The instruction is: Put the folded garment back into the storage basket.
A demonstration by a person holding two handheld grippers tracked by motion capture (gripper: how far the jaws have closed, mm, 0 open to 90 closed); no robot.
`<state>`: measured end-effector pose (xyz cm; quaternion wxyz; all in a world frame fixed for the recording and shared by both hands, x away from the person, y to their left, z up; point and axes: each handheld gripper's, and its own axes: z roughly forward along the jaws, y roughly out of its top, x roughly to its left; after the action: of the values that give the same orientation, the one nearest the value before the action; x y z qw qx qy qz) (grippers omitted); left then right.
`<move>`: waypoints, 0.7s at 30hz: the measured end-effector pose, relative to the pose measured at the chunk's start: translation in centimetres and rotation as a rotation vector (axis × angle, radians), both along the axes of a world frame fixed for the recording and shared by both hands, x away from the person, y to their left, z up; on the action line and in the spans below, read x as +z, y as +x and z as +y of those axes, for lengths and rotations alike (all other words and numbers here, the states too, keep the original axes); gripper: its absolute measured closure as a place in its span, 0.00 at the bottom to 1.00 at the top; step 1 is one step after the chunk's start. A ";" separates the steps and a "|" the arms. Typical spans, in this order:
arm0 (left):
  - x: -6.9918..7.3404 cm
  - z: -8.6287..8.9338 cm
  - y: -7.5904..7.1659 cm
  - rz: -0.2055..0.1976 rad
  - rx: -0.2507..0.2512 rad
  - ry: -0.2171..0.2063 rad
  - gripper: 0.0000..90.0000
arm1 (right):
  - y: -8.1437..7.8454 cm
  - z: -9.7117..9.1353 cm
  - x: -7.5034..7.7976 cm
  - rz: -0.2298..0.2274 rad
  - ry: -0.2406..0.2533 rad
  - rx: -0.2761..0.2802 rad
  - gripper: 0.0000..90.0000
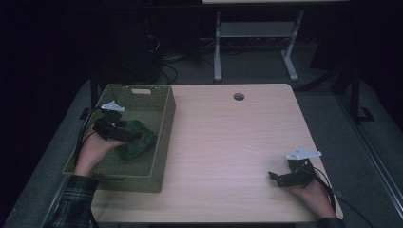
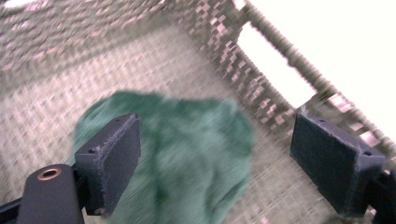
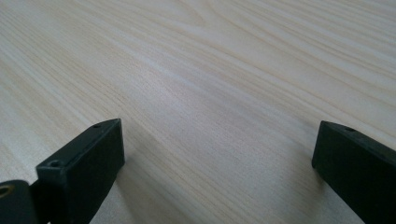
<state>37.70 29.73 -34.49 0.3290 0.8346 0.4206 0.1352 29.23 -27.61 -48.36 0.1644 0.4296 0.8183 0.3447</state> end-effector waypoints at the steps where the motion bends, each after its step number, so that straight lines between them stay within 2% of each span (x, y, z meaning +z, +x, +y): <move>1: 0.2 -0.4 -0.1 -0.008 -0.009 -0.005 0.17 | 0.0 0.0 0.0 0.001 0.001 -0.001 0.02; 3: 0.6 -1.4 -0.2 -0.020 -0.026 -0.020 0.17 | 0.0 0.0 0.0 0.000 0.002 -0.002 0.02; 4: 1.0 -2.6 -0.4 -0.038 -0.050 -0.036 0.17 | 0.0 0.0 0.0 0.000 0.001 -0.001 0.02; 6: 1.1 -3.0 -0.5 -0.041 -0.057 -0.036 0.17 | 0.0 0.0 0.0 0.000 0.001 -0.001 0.02; 12: 2.0 -6.3 -1.1 -0.072 -0.100 -0.067 0.17 | 0.0 0.0 0.0 0.001 0.002 -0.001 0.02; 21: 1.6 -11.3 -1.6 -0.073 -0.174 -0.092 0.17 | 0.0 0.0 0.0 0.000 0.001 -0.001 0.02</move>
<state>36.11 18.48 -32.86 0.3927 0.8464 0.3402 0.1171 29.22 -27.60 -48.36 0.1642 0.4301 0.8179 0.3450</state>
